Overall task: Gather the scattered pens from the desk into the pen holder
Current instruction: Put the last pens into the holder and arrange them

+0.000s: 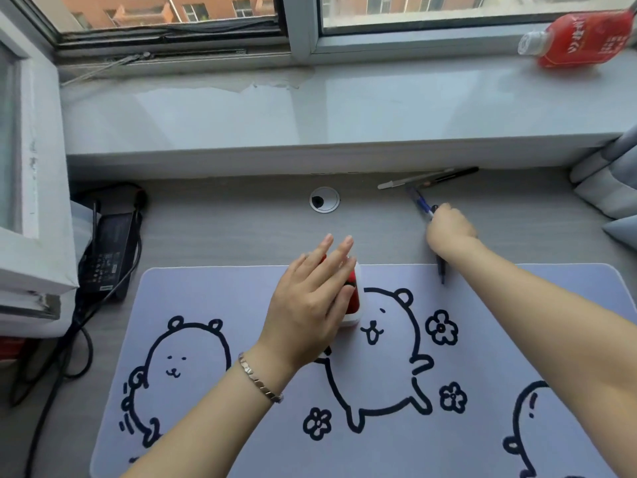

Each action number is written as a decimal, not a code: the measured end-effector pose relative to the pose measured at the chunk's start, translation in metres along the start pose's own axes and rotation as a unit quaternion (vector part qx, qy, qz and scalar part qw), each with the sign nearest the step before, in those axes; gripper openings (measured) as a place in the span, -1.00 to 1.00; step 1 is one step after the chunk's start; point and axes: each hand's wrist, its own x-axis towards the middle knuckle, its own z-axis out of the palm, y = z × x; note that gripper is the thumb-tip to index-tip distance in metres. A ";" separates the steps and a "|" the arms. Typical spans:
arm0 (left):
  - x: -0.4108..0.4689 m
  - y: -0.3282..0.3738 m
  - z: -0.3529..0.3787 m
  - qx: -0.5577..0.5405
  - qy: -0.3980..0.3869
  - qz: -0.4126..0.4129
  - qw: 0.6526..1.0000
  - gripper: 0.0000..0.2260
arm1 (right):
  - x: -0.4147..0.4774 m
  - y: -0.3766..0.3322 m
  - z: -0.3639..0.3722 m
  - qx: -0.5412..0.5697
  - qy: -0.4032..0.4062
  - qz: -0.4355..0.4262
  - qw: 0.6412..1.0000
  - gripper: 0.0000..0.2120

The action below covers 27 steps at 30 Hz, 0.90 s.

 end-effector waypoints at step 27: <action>-0.019 -0.006 -0.014 -0.308 -0.095 -0.325 0.889 -0.12 | -0.198 -0.034 -0.008 0.289 0.011 -0.414 0.863 -0.83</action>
